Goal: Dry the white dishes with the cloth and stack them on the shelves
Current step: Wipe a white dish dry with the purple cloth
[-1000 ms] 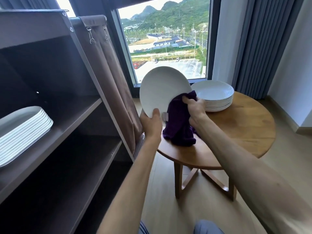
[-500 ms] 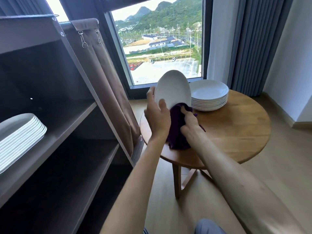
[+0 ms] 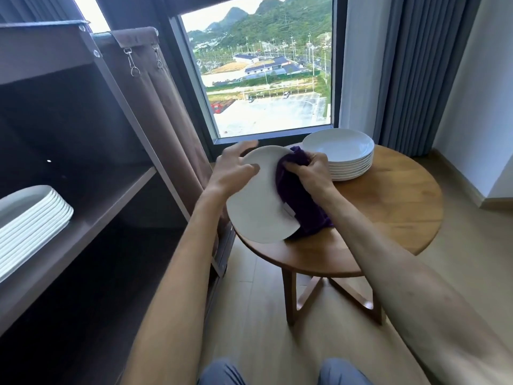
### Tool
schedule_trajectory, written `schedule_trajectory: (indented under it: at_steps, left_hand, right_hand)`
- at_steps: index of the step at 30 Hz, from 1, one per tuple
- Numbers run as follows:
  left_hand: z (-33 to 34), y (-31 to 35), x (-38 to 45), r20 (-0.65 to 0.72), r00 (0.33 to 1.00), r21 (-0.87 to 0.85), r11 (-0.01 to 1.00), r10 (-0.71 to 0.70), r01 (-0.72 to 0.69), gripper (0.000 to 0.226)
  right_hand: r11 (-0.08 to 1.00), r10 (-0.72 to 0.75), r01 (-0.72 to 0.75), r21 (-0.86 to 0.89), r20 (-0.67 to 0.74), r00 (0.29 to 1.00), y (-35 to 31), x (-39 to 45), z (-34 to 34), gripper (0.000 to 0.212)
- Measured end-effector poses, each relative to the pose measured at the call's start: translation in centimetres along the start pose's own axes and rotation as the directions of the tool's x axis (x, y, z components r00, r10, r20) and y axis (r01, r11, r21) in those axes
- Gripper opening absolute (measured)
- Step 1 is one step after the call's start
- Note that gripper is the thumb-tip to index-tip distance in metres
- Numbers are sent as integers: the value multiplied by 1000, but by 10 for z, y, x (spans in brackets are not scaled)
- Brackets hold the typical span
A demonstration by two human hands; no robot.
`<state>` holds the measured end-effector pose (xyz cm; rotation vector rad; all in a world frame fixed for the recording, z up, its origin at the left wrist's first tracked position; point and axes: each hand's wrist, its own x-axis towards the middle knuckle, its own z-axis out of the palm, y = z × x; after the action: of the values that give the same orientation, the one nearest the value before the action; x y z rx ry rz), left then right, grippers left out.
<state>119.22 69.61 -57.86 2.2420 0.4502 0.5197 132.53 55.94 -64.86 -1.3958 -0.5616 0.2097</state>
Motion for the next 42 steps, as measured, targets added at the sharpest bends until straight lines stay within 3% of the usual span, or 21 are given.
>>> schedule_trajectory:
  at_steps: [2, 3, 5, 7, 10, 12, 14, 16, 18, 20, 23, 25, 28, 32, 34, 36, 39, 42]
  left_hand:
    - [0, -18, -13, -263, 960, -218, 975, -94, 36, 60]
    - [6, -28, -20, -330, 934, -311, 950, -140, 33, 61]
    - [36, -37, -37, -304, 932, -460, 887, -199, 39, 51]
    - [75, -32, -45, -258, 932, -558, 827, -254, 71, 41]
    - [103, -20, -48, -276, 893, -715, 697, -357, 57, 34]
    - [94, -20, -51, -303, 887, -704, 709, -349, 39, 21]
    - [75, -22, -53, -335, 902, -603, 798, -272, 17, 27]
    - [55, -22, -52, -241, 958, -450, 892, -156, 32, 30]
    - [34, -21, -45, -89, 992, -267, 962, -86, 60, 25]
    - [16, -15, -39, 40, 996, -188, 978, -85, 91, 15]
    - [5, -4, -40, 121, 990, -191, 977, -73, 95, 21]
    - [12, -3, -40, 119, 993, -269, 962, -15, 46, 30]
    - [26, -4, -40, 47, 998, -463, 886, 44, -18, 52]
    - [44, -3, -40, -39, 997, -530, 845, 63, -74, 46]
    - [53, -1, -41, -70, 997, -554, 830, 38, -71, 45]
    - [61, 1, -44, -129, 992, -599, 798, -6, -73, 45]
    - [68, 3, -41, -167, 985, -587, 806, -35, -71, 78]
    - [68, 7, -37, -204, 977, -623, 778, -60, -83, 125]
  right_hand:
    - [996, 53, -43, 82, -122, 991, 1, 3, 0, 16]
    - [982, 124, -90, 167, -205, 971, 3, 4, -1, 15]
    - [888, 344, -199, 415, -311, 886, 9, 5, 7, 10]
    - [746, 537, -277, 605, -301, 788, 14, -1, 25, 9]
    - [641, 629, -351, 683, -204, 750, 23, -14, 45, 13]
    - [664, 598, -345, 663, -194, 778, 22, -17, 41, 18]
    - [735, 503, -283, 617, -216, 837, 19, -12, 28, 12]
    - [821, 407, -245, 516, -227, 885, 14, -4, 13, 7]
    - [919, 306, -230, 319, -212, 928, 5, 3, 1, 6]
    - [982, 184, -173, 79, -170, 968, -7, 8, -2, 11]
    - [968, -8, -38, -247, -181, 983, -23, 12, 7, 22]
    - [942, -119, 39, -332, -225, 967, -30, 12, 18, 30]
    - [936, -231, 145, -322, -245, 942, -34, 8, 34, 41]
    - [914, -206, 87, -397, -267, 941, -45, 4, 53, 55]
    - [912, -129, 40, -407, -193, 973, -52, -2, 66, 56]
    - [957, -77, 57, -286, -61, 995, -55, -13, 70, 56]
    - [992, -68, 84, -89, 176, 982, -55, -29, 61, 46]
    - [982, -1, -48, 181, 257, 966, -64, -30, 58, 33]
